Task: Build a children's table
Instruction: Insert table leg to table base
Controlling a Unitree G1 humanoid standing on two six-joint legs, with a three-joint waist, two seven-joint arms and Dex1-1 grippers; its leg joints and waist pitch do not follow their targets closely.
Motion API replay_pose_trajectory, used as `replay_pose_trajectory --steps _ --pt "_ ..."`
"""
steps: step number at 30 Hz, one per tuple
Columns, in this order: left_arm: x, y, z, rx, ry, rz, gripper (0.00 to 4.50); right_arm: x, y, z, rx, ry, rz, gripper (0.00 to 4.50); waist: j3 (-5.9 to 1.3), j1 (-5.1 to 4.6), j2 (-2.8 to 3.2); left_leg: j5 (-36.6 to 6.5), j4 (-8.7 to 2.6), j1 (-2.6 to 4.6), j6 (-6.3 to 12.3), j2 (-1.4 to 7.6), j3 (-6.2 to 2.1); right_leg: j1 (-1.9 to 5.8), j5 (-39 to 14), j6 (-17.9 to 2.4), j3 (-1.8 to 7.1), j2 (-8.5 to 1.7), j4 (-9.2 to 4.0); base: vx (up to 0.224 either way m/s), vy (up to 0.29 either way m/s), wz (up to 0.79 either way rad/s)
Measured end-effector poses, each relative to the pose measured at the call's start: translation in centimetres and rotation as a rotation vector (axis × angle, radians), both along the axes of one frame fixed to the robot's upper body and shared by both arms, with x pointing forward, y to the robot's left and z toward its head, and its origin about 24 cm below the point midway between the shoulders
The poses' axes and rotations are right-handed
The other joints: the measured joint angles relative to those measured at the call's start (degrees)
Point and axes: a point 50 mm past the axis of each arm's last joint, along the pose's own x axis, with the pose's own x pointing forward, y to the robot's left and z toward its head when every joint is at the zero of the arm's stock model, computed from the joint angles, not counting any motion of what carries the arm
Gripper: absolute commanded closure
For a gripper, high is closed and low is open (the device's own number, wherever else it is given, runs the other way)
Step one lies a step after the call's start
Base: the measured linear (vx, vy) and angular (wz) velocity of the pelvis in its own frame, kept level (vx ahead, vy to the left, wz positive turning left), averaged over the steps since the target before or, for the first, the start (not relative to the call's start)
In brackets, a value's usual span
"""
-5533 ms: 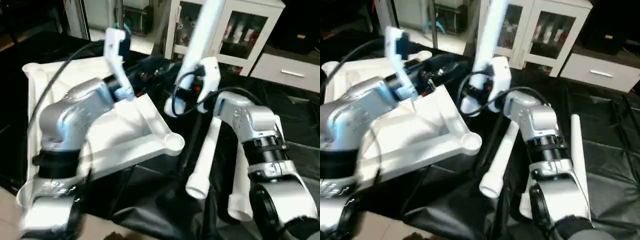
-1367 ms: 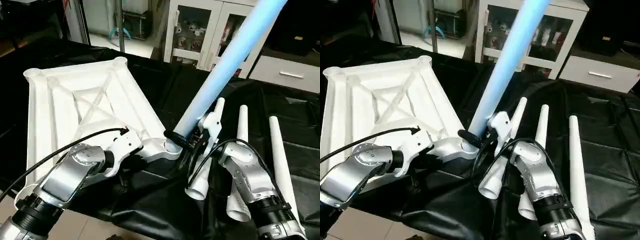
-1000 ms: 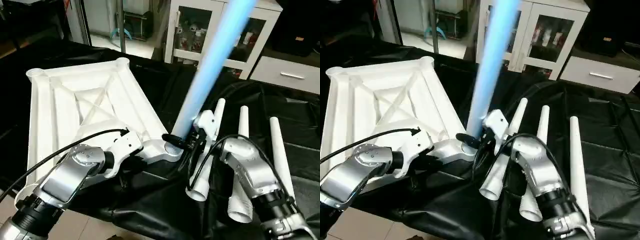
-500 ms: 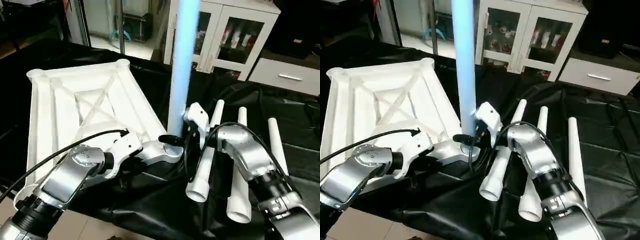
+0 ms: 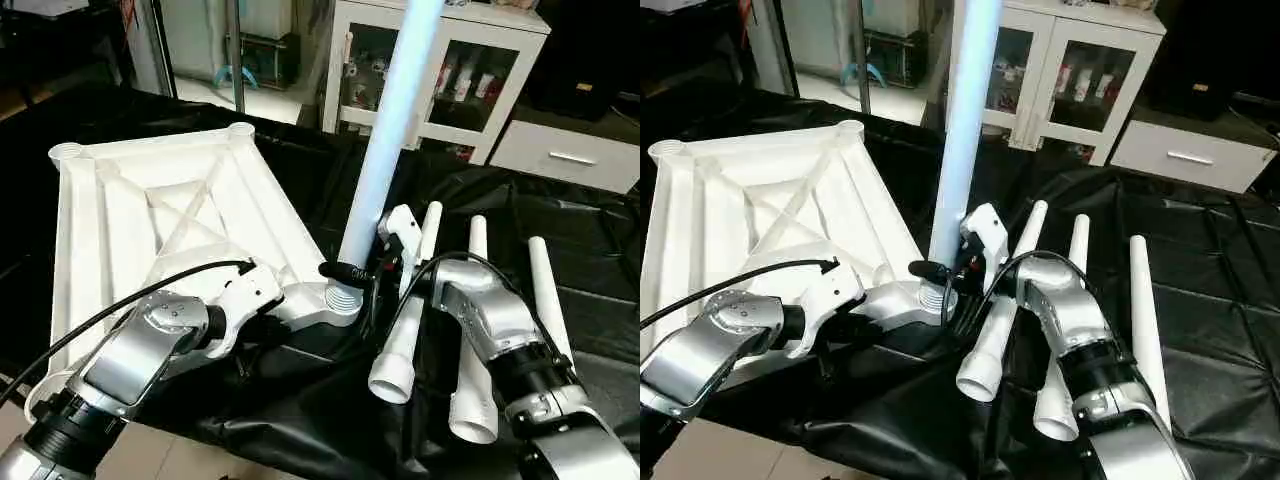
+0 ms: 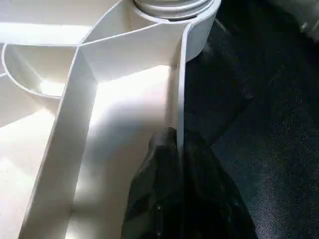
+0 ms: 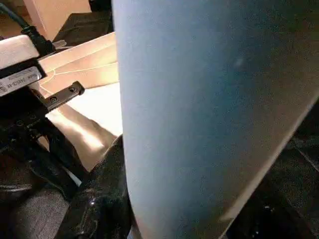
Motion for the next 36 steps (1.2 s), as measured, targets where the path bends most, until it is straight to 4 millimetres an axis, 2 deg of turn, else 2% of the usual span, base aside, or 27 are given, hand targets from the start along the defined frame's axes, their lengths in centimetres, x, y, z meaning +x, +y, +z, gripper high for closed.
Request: replay_pose_trajectory --steps 7,12,21,27,36 --pt "0.0 0.0 -0.1 0.002 0.000 0.003 4.50 -0.6 0.4 -0.3 -0.039 -0.097 0.009 2.62 -0.20 -0.08 -0.21 0.00 -0.05 0.03 0.00 -0.01 0.00 0.01 -0.02 0.03 -0.01 0.00 -0.11 0.000 0.000 0.00" --pt "0.0 0.0 -0.1 0.007 -0.004 0.007 4.50 -0.9 0.4 -0.8 -0.025 -0.115 -0.023 2.62 -0.25 -0.21 -0.26 0.00 -0.21 0.03 0.00 0.00 -0.01 0.12 -0.02 0.03 -0.14 0.00 -0.71 0.000 0.000 0.00" --pt "0.0 -0.1 -0.2 0.013 -0.004 0.009 4.50 -1.3 0.3 -1.1 -0.052 -0.166 -0.007 2.62 -0.28 -0.27 -0.29 0.00 -0.24 0.08 0.01 0.00 -0.02 0.16 -0.02 0.04 -0.15 0.00 -0.78 0.000 0.000 0.00" --pt "0.1 -0.3 -0.1 0.006 -0.010 0.003 4.50 -0.5 -0.2 -0.7 0.030 -0.038 -0.065 2.62 -0.21 -0.24 -0.17 -0.01 -0.26 0.07 0.01 0.00 -0.02 0.02 -0.02 0.03 -0.15 0.00 -0.79 0.000 0.000 0.00" --pt "0.2 -0.2 -0.1 0.012 -0.017 0.013 4.50 0.4 0.0 -0.3 -0.004 0.040 -0.050 2.62 -0.24 -0.24 -0.22 -0.01 -0.32 0.07 0.01 0.01 -0.04 0.06 -0.02 0.03 -0.19 0.00 -0.76 0.000 0.000 0.00"
